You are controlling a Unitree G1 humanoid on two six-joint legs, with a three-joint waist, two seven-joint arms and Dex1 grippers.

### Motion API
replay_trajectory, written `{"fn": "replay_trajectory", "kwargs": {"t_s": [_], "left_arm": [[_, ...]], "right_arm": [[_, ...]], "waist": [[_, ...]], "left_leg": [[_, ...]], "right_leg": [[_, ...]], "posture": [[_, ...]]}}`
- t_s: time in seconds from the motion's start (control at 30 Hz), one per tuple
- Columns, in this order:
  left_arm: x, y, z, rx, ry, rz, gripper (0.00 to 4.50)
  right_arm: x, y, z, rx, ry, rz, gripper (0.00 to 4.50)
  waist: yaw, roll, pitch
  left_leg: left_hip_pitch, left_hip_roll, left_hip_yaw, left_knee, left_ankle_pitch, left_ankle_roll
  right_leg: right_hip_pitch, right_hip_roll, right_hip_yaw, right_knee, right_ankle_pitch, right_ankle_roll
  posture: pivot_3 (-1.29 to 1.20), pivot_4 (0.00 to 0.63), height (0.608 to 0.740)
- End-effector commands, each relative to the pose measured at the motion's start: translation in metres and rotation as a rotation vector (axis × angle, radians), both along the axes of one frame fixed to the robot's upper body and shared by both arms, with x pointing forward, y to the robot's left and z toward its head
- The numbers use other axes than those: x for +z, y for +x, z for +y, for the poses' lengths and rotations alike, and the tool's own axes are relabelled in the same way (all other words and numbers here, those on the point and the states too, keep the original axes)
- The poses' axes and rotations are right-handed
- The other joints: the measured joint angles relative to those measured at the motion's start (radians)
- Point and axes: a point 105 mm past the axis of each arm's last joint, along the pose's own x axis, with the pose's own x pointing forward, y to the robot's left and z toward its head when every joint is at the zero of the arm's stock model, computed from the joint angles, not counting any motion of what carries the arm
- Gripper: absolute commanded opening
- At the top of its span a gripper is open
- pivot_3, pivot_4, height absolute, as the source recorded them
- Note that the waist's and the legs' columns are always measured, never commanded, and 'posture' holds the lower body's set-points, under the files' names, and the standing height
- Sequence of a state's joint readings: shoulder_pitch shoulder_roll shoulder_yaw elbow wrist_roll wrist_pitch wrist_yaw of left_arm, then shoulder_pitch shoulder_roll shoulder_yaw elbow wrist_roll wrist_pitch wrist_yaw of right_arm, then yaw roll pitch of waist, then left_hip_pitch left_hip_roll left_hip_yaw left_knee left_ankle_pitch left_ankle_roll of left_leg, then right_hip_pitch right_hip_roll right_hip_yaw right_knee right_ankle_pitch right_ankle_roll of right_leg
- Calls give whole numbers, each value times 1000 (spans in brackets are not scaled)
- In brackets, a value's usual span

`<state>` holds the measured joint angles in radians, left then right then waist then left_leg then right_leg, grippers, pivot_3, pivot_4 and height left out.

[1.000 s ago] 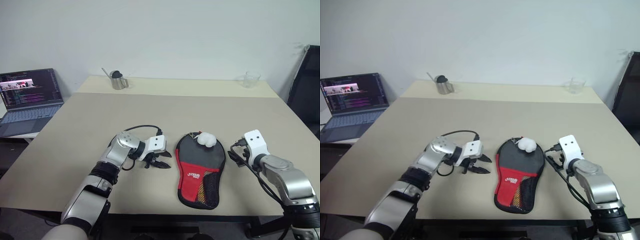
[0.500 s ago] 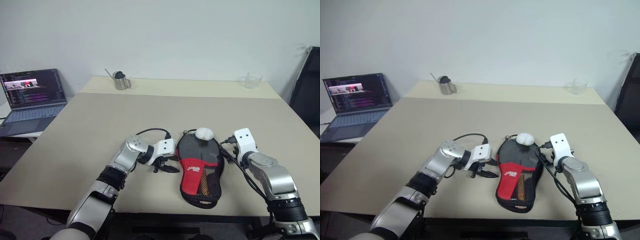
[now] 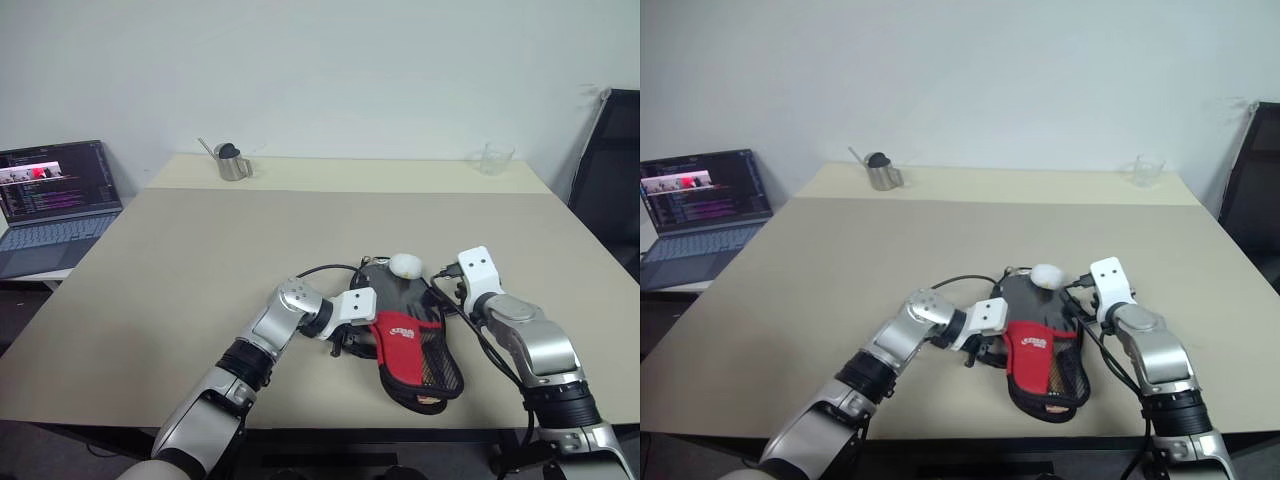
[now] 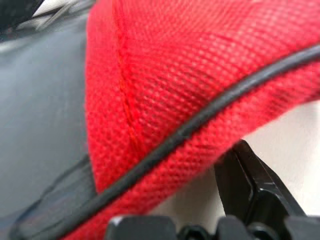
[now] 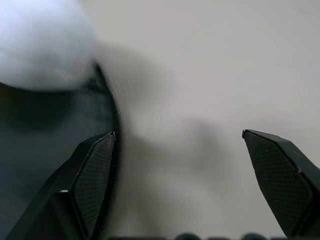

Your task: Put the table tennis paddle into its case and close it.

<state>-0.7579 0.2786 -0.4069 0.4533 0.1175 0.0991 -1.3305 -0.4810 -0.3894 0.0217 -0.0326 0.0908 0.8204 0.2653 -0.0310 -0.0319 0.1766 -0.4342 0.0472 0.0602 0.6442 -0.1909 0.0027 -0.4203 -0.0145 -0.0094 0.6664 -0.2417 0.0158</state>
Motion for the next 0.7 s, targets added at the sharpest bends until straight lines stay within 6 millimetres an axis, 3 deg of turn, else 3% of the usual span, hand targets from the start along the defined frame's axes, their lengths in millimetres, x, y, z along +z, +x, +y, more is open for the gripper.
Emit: {"fn": "replay_trajectory", "kwargs": {"t_s": [0.03,0.23,0.37,0.53,0.7], "left_arm": [[10,-4,6,-37,1,-29,2300],[0,0,49,-21,128,-36,2300],[0,-8,88,-52,230,-15,2300],[29,-2,104,-18,177,-32,2300],[86,12,82,14,-85,-77,2300]], "right_arm": [[8,1,-1,15,-19,-35,4500],[6,-5,-14,8,-48,-22,4500],[6,-7,-24,0,-61,-14,4500],[18,-9,-32,25,-84,-24,4500],[54,-22,-49,91,-90,-46,4500]], "waist": [[0,0,0],[1,0,0],[-3,1,0],[1,1,0],[30,1,0]], "left_leg": [[0,0,0,0,0,0],[0,1,0,0,0,0],[1,1,0,0,0,0],[1,2,-1,-1,0,0],[-1,0,-1,1,0,0]], "right_leg": [[0,0,0,0,0,0],[0,-2,0,0,0,0],[0,-2,0,0,0,-1],[0,-2,0,3,-2,-5],[-2,-5,-1,6,-5,-4]], "posture": [[0,150,740],[0,150,740],[0,150,740],[0,150,740],[0,150,740]]}}
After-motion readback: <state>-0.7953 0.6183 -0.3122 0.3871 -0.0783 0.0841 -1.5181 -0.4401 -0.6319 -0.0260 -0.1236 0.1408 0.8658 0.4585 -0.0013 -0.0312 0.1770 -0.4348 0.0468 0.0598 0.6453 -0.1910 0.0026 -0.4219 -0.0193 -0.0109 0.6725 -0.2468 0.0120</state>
